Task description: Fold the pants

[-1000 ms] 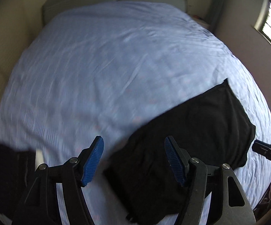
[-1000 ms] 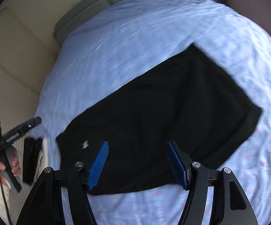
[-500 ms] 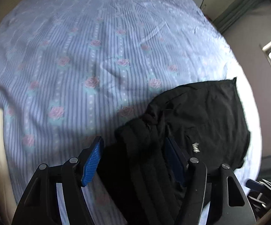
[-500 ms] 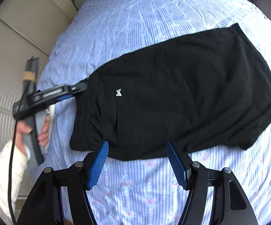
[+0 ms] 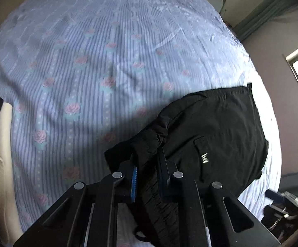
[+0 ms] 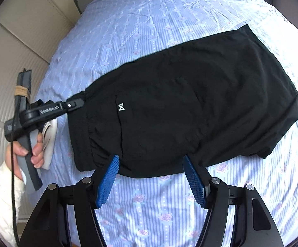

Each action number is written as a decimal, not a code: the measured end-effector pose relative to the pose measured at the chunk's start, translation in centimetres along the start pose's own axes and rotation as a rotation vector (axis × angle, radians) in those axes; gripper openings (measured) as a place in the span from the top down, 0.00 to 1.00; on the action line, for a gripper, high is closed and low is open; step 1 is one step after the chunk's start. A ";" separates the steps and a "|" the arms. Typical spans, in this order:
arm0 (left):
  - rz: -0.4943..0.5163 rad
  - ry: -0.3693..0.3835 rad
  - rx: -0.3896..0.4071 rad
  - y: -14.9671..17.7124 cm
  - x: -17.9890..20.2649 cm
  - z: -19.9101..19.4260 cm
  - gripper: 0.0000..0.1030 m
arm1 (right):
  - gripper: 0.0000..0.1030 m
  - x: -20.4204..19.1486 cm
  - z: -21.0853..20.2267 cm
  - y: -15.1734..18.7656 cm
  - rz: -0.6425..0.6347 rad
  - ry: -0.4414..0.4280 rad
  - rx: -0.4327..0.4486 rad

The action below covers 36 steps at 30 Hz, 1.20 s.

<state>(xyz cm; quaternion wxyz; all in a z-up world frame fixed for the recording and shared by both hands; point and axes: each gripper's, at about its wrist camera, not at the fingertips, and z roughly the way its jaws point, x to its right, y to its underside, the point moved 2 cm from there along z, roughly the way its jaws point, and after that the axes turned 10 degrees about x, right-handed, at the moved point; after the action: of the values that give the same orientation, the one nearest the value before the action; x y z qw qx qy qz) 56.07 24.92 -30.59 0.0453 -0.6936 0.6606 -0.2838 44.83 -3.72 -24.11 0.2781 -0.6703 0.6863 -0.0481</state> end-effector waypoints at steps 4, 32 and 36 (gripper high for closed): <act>0.031 -0.113 -0.011 -0.5 -0.8 0.8 0.52 | 0.36 -1.0 0.3 -0.1 -0.018 0.001 -0.012; -0.238 0.291 -0.171 7.7 -2.3 2.2 0.24 | 0.36 -1.1 -0.6 0.3 -0.051 0.023 -0.022; -0.237 0.332 -0.168 7.3 -2.0 2.7 0.31 | 0.36 -1.0 -0.6 0.6 -0.046 0.022 -0.022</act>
<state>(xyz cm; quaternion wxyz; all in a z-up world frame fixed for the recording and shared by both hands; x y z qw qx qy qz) 50.92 25.02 -36.70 -0.1557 -0.7115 0.5940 -0.3416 43.94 -2.92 -23.52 0.2620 -0.6884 0.6742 -0.0540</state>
